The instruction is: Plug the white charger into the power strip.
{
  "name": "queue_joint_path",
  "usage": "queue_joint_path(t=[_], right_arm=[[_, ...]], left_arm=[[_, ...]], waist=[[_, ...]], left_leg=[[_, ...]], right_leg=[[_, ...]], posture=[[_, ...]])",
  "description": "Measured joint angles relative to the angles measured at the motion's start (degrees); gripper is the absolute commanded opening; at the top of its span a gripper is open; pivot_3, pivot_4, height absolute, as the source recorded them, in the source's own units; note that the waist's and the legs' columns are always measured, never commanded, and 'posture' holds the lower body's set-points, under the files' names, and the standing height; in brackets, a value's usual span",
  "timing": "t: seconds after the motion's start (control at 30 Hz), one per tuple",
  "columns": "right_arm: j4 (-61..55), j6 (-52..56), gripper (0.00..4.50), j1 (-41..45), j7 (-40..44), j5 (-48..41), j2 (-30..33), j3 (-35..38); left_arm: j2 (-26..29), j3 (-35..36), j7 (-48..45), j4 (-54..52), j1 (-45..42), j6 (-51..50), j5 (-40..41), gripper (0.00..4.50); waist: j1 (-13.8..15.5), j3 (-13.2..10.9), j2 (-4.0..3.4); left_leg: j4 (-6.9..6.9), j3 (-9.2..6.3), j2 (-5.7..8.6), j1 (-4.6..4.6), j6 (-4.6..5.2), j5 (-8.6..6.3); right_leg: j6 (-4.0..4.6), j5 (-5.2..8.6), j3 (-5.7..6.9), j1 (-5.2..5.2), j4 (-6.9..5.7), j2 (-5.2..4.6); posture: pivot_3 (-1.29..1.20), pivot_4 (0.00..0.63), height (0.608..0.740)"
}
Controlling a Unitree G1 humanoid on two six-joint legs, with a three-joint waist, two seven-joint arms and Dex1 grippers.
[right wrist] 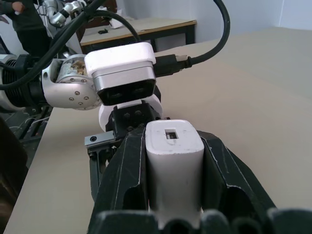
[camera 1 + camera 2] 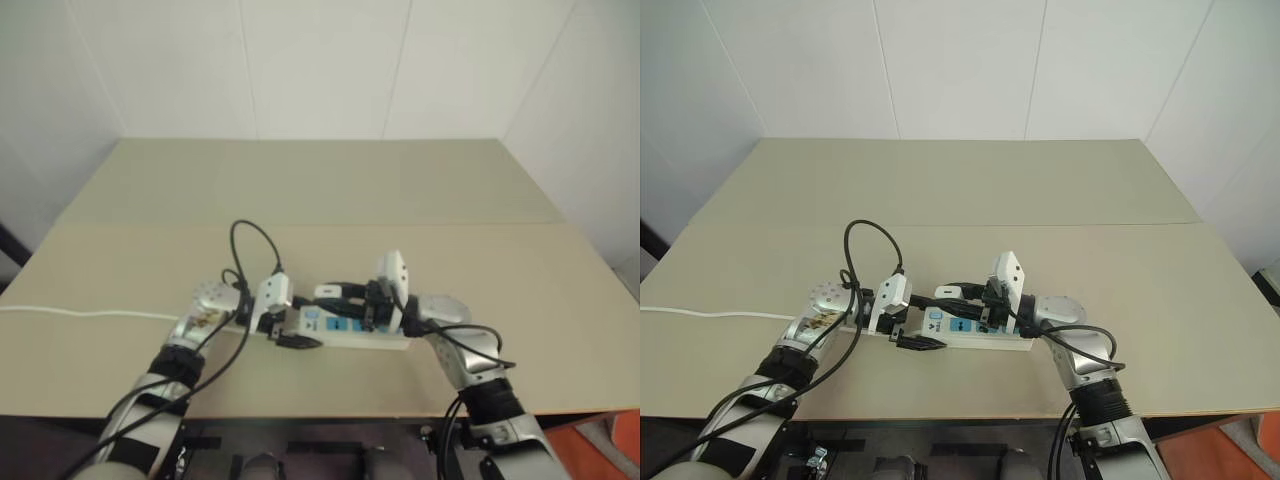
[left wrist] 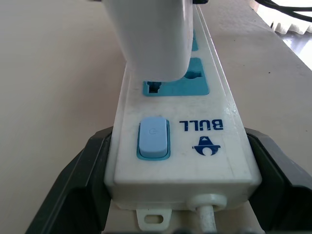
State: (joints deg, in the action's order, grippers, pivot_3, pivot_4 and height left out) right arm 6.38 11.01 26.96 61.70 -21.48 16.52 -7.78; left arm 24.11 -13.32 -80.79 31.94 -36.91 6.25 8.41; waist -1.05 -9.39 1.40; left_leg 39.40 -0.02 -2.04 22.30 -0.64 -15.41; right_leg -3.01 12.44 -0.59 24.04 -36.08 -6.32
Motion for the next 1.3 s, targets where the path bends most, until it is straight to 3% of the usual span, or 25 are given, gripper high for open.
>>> queue_joint_path(t=[0.73,1.3], right_arm=[[5.72,-6.26,1.11,0.7,1.91,0.91,-0.35,-0.46],[5.45,-8.16,1.11,-0.31,4.37,0.95,3.28,-2.16]], left_arm=[[1.0,0.01,-0.27,-1.87,1.14,-1.21,0.62,3.3],[0.6,-1.4,-0.58,-2.25,1.0,-1.02,0.71,3.3]], waist=[[-0.08,0.01,-0.01],[0.33,0.01,-0.01]], left_leg=[[-0.02,0.01,-0.01,-0.02,0.0,0.0],[-0.02,0.01,0.0,-0.03,0.0,0.0]], right_leg=[[0.0,0.0,-0.01,0.0,0.0,0.01],[0.0,0.0,-0.01,-0.07,0.04,0.0]], posture=[[0.0,0.15,0.74],[0.0,0.15,0.74]])
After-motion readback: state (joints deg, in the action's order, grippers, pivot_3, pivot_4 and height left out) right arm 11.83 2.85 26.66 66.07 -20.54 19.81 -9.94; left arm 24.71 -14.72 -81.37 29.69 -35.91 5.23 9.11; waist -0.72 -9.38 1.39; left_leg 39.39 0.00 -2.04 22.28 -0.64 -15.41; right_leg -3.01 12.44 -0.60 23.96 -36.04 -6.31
